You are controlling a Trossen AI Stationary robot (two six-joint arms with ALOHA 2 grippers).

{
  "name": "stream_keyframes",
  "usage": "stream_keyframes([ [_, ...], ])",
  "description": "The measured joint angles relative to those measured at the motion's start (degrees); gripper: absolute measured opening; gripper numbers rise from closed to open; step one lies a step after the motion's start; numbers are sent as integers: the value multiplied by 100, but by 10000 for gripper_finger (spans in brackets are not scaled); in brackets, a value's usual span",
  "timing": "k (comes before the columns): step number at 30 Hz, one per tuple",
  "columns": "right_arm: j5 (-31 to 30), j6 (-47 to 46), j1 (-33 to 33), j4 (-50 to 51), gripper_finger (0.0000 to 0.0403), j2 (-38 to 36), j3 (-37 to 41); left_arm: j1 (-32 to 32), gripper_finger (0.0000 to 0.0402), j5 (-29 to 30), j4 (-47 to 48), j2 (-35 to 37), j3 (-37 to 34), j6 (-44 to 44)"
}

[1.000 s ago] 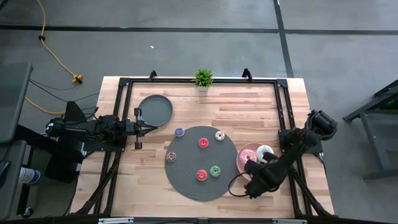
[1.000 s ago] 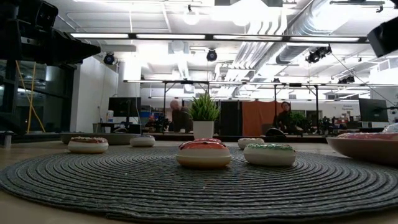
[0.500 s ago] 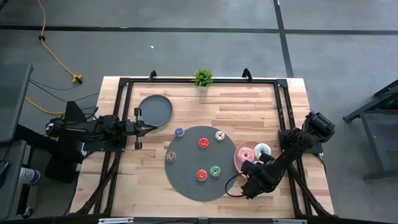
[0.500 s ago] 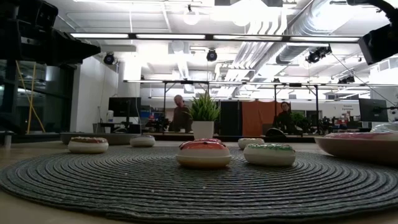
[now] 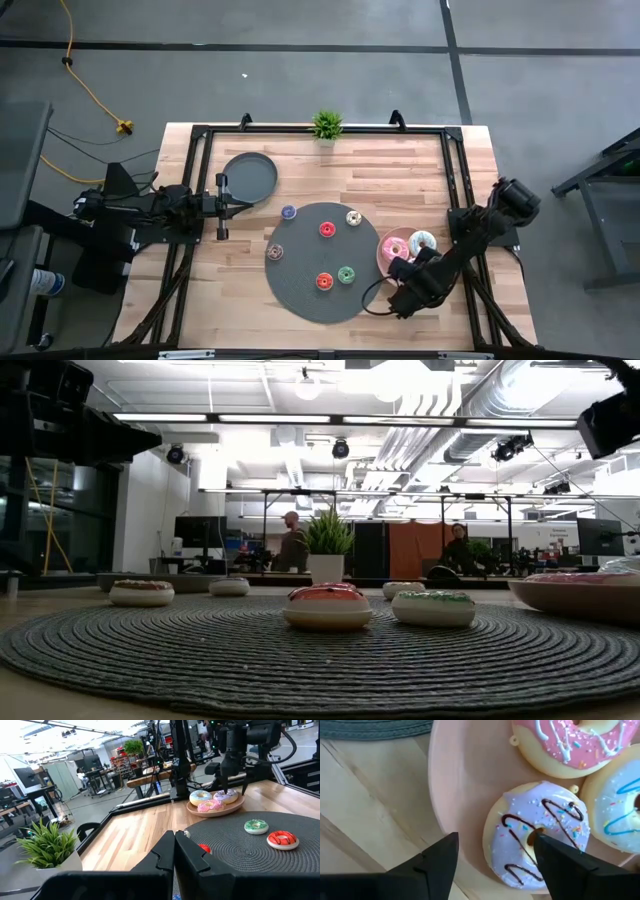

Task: Pick & Place donuts
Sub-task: Put the big purple donut on the pink plate, then put the small white donut on the gray plate

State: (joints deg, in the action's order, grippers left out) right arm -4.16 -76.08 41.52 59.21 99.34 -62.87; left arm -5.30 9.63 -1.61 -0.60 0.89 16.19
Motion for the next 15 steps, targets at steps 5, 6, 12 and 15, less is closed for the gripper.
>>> stream_keyframes([
  [5, 60, 7, -33, 42, 255, -169, 0, 1, 0, 0, 0, -1, -1, 0],
  [6, 72, 13, -41, 68, 255, -224, 0, 1, 0, 0, -1, 0, -1, 0],
  [12, 187, 158, -115, 54, 255, -714, 0, 1, 0, 0, 0, 0, 0, 0],
  [15, 167, 256, -225, -143, 255, -1037, 0, 1, 0, 0, -2, 0, 0, 0],
])
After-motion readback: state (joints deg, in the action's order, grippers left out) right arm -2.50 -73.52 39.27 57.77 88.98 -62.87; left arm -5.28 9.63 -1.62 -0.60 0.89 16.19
